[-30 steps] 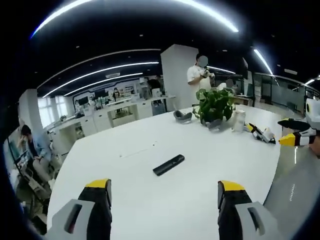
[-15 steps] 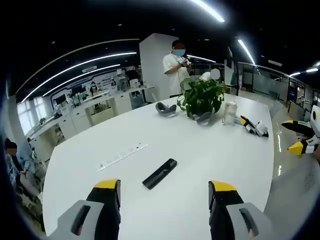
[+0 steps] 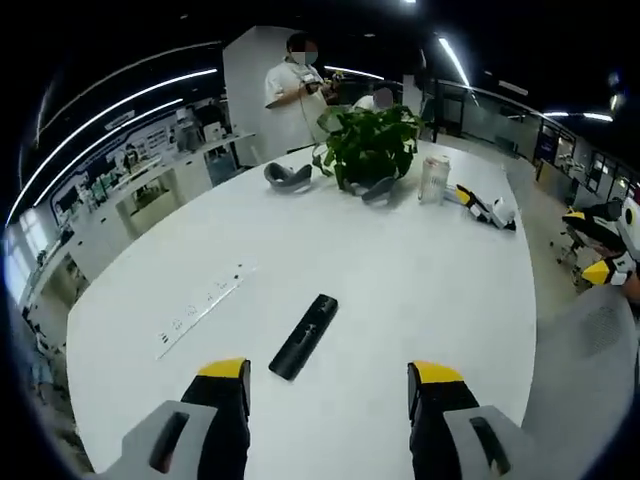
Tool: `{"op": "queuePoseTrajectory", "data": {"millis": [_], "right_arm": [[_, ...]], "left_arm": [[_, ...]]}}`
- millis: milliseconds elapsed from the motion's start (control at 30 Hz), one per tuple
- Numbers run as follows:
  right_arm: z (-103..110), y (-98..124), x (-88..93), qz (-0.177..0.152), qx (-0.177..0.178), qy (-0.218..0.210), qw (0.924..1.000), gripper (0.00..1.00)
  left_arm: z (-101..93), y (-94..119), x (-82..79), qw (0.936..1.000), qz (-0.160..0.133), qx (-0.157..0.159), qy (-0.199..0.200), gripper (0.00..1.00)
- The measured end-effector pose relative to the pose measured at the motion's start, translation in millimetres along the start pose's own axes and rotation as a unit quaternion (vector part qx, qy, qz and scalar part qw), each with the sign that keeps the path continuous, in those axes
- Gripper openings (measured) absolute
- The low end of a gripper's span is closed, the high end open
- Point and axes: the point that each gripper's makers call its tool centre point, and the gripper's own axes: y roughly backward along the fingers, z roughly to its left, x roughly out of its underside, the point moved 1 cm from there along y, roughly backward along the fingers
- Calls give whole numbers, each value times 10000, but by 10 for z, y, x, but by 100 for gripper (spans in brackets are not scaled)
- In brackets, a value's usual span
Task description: Press the specified remote control buttons in sequence, fully releasing each button before pressing the next.
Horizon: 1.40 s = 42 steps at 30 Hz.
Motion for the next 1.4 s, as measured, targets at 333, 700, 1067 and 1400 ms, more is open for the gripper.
{"op": "queuePoseTrajectory", "data": {"millis": [333, 700, 1067, 1400], "right_arm": [[-5, -11, 39, 119, 12, 5, 9999, 74], [-13, -22, 71, 220, 38, 13, 9997, 73], [-3, -40, 100, 313, 27, 54, 9995, 73], [25, -67, 149, 462, -27, 123, 9989, 73]], "left_arm": [[171, -446, 128, 9917, 959, 470, -717, 57], [315, -858, 243, 9784, 1443, 857, -1205, 55], [400, -1247, 459, 9674, 1876, 1043, -1343, 49], [525, -1430, 606, 9605, 2151, 1056, -1413, 41]]}}
